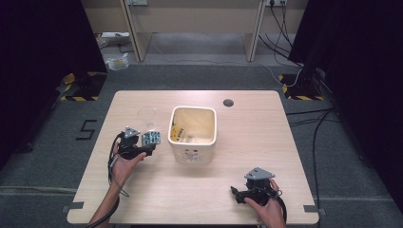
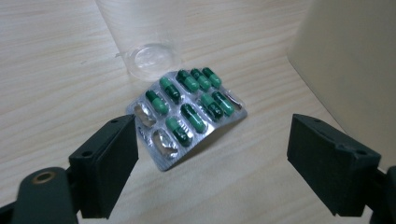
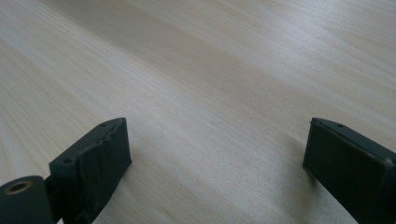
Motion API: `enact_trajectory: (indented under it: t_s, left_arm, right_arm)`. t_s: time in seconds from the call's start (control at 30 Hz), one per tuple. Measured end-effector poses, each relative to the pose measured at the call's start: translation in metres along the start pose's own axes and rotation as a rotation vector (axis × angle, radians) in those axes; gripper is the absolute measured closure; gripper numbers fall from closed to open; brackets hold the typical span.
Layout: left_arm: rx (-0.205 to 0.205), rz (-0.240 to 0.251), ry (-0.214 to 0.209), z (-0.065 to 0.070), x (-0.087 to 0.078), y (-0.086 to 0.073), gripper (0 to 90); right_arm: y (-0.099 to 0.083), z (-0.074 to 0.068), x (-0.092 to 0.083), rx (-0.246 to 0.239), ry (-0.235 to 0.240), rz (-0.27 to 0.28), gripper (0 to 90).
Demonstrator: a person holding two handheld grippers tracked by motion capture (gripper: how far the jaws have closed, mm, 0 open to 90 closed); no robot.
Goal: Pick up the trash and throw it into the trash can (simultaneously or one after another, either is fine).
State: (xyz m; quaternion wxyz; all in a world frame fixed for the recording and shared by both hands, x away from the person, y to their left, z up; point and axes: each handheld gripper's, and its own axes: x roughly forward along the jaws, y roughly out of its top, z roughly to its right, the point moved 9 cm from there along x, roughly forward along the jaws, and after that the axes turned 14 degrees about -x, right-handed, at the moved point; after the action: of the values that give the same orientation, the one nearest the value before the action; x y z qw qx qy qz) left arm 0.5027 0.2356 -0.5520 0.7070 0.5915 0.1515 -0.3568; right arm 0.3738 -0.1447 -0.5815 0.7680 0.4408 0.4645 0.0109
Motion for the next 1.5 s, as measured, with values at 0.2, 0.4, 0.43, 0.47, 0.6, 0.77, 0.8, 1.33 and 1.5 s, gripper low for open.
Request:
enact_trajectory:
  t_s: [0.2, 0.4, 0.43, 0.47, 0.6, 0.77, 0.8, 1.33, 1.5]
  left_arm:
    - [-0.01, 0.007, 0.036, -0.003, 0.011, 0.006, 15.9]
    - [-0.02, 0.009, 0.084, -0.004, 0.024, 0.008, 15.9]
    - [-0.023, 0.008, 0.088, -0.005, 0.026, 0.008, 15.9]
    - [-0.031, 0.015, 0.096, -0.005, 0.029, 0.01, 16.0]
    - [-0.021, 0.024, 0.117, -0.002, 0.032, 0.016, 15.9]
    - [-0.026, 0.009, 0.143, -0.002, 0.041, 0.018, 16.1]
    - [-0.031, 0.01, 0.152, -0.002, 0.043, 0.018, 16.1]
    - [0.01, -0.046, 0.141, -0.011, 0.039, 0.002, 25.4]
    - [0.036, -0.036, 0.122, -0.01, 0.034, -0.001, 31.4]
  right_arm:
    - [0.0, 0.0, 0.0, 0.0, 0.001, -0.001, 7.2]
    - [0.0, 0.0, 0.0, 0.0, 0.001, -0.001, 7.2]
    - [0.0, 0.0, 0.0, 0.0, 0.001, -0.001, 7.2]
    - [0.0, 0.0, 0.0, 0.0, 0.001, -0.001, 7.2]
    - [0.0, 0.0, 0.0, 0.0, 0.001, -0.001, 7.2]
    - [0.0, 0.0, 0.0, -0.001, 0.001, -0.001, 7.2]
    - [0.0, 0.0, 0.0, 0.0, 0.001, -0.001, 7.2]
    - [0.0, 0.0, 0.0, 0.002, 0.001, -0.003, 7.2]
    - [0.0, 0.0, 0.0, 0.0, 0.001, -0.002, 7.1]
